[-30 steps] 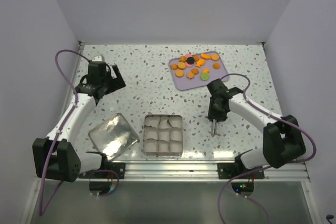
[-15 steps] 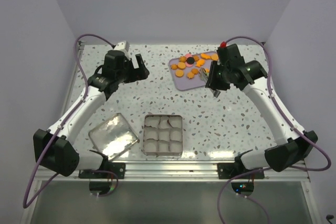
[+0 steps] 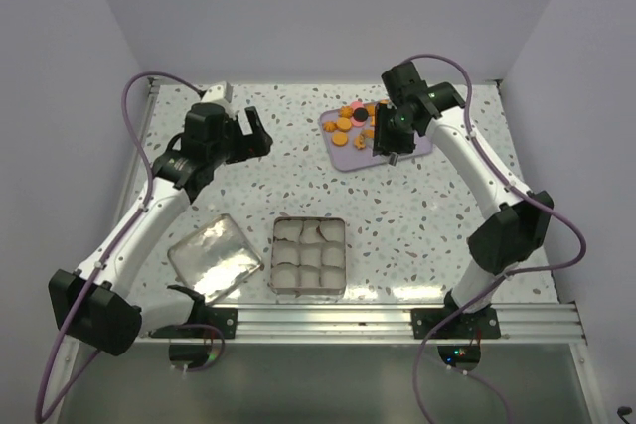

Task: Pack the cookies

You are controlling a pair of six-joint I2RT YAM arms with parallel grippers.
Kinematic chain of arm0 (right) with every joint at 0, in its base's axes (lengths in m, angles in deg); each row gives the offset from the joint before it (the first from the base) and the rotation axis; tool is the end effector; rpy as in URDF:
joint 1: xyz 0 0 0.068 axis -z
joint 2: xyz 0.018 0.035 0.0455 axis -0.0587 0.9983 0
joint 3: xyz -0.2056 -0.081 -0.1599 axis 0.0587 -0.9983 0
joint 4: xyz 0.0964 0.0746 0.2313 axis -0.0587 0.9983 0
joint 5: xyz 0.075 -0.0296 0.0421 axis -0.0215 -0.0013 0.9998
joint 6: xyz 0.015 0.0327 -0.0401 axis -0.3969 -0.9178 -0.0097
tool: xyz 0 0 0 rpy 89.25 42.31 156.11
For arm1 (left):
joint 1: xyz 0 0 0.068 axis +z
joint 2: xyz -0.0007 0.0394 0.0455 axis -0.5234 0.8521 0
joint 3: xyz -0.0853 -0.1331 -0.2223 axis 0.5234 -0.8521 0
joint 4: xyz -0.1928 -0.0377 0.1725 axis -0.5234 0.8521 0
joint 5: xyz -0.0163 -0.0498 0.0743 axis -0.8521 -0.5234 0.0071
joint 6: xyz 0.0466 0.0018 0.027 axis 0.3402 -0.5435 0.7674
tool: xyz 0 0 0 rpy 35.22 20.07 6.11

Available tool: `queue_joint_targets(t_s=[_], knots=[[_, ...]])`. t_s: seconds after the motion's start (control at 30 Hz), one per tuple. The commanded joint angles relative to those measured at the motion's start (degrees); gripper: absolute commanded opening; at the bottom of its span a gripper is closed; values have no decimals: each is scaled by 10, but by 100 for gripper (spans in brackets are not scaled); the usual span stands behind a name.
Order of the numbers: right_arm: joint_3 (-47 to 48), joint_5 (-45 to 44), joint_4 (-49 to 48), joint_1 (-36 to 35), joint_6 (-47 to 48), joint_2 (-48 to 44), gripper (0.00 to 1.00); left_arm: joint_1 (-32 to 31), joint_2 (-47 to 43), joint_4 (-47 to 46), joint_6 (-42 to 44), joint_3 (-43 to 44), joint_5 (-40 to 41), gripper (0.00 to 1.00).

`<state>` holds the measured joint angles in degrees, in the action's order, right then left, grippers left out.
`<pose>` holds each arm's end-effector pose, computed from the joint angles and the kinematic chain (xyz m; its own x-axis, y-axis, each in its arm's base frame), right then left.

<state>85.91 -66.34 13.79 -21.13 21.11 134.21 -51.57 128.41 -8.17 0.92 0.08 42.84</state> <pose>0.3147 0.1412 0.3586 -0.8851 0.1065 -0.4531 0.0238 0.9826 0.1844 0.2619 -0.0934 0.3448 -0.5640 -0.3390 -0.7530 0.0130 0.9081 -0.4185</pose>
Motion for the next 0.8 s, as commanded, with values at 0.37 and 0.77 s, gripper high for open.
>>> queue_joint_targets(t_s=[0.37,0.77], knots=[[121,-39,41,-6,30,120,47,2,-48,32,28,-37,33,100],[150,-51,47,-13,31,186,47,6,-50,33,36,-46,45,100]])
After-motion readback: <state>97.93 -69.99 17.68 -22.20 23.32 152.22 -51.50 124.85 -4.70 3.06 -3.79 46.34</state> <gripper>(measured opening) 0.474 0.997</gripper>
